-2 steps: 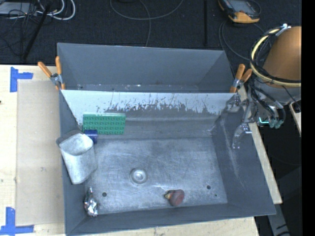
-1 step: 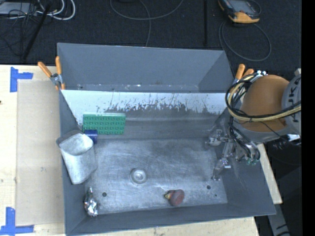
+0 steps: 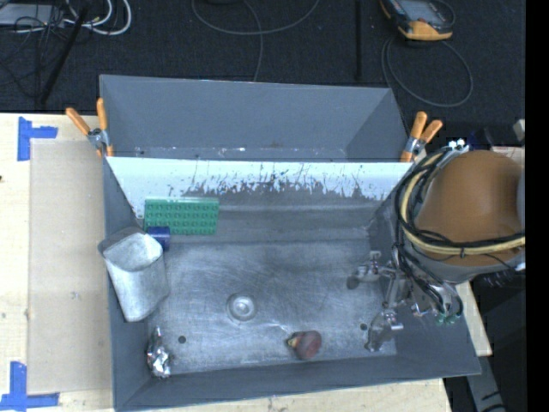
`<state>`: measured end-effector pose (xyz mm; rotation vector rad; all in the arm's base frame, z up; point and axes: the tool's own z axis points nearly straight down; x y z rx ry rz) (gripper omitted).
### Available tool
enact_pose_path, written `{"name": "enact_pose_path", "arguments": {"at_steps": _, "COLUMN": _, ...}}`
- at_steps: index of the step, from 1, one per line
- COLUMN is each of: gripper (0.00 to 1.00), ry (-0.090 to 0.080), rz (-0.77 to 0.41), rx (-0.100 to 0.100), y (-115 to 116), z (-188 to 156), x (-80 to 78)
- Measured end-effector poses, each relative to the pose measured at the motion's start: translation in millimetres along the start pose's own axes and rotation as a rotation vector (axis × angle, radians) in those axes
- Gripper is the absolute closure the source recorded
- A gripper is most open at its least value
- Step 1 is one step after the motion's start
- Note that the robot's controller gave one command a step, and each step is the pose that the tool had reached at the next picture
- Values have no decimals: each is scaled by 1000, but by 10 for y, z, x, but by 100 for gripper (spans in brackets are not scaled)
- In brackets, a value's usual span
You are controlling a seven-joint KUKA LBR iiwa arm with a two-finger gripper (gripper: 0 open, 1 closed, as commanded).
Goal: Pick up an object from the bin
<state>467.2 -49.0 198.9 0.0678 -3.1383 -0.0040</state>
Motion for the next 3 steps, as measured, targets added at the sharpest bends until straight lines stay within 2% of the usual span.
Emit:
{"name": "enact_pose_path", "arguments": {"at_steps": 1, "gripper": 0, "ry": 8, "rz": 24, "rx": 0, "y": 671, "z": 1067, "x": -418}}
{"name": "enact_pose_path", "arguments": {"at_steps": 2, "gripper": 100, "ry": 6, "rz": 25, "rx": 3, "y": 639, "z": 1022, "x": -417}}
{"name": "enact_pose_path", "arguments": {"at_steps": 3, "gripper": 100, "ry": -11, "rz": -224, "rx": 4, "y": 709, "z": -1305, "x": -385}}
